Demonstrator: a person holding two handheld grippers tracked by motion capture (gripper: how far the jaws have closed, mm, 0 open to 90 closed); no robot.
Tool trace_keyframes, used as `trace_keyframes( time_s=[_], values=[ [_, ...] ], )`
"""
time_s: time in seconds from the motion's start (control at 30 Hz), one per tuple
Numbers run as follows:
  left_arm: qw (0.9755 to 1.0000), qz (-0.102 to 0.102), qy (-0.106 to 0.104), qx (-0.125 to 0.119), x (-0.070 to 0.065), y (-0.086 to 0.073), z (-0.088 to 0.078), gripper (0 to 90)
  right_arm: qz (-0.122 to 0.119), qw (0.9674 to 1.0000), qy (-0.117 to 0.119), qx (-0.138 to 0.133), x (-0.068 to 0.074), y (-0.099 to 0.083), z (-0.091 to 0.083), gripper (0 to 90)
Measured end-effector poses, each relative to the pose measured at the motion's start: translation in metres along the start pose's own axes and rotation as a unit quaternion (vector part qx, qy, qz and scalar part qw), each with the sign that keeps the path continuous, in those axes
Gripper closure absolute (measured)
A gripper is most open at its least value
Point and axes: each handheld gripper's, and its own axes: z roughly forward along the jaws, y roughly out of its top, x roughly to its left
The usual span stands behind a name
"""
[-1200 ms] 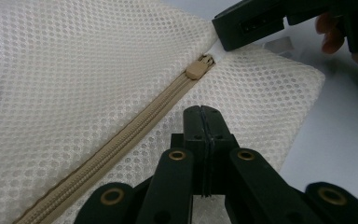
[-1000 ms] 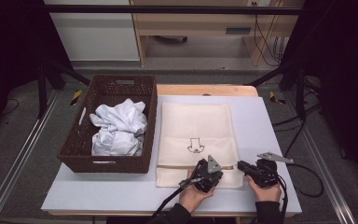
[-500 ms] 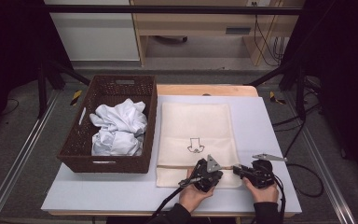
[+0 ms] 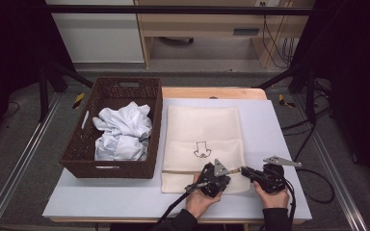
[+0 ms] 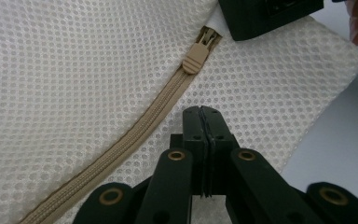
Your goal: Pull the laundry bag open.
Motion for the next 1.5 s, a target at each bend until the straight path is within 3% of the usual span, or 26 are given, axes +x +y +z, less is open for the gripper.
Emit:
trace_keyframes(
  time_s=[0.2,0.47,0.6,0.77,0.87,1.13,1.27,1.5],
  values=[
    [0.9987,0.035,0.036,-0.007,0.000,0.019,-0.006,81.1,-0.002,0.9998,0.011,-0.014,0.001,0.003,-0.004,83.2],
    [0.9980,0.053,0.032,-0.010,0.002,0.025,-0.001,71.2,-0.006,0.9996,0.020,-0.020,0.004,0.005,-0.004,83.2],
    [0.9975,0.065,0.027,0.000,0.001,0.027,0.003,66.6,-0.011,0.9994,0.024,-0.021,0.004,0.005,-0.004,83.2],
    [0.9974,0.066,0.025,0.010,0.001,0.029,0.009,69.7,-0.020,0.9994,0.021,-0.018,0.008,0.006,-0.001,83.3],
    [0.9978,0.059,0.025,0.014,0.003,0.029,0.009,78.9,-0.019,0.9995,0.019,-0.016,0.007,0.005,-0.001,83.3],
    [0.9982,0.059,0.009,-0.007,0.002,0.025,-0.001,79.9,-0.010,0.9995,0.024,-0.020,0.005,0.005,-0.003,83.3],
    [0.9978,0.062,-0.005,-0.023,0.000,0.024,-0.004,79.5,-0.019,0.9994,0.020,-0.019,0.006,0.005,-0.002,83.3],
    [0.9978,0.063,-0.002,-0.021,0.000,0.025,0.002,78.0,-0.016,0.9993,0.028,-0.018,0.006,0.005,-0.002,83.3]
  ],
)
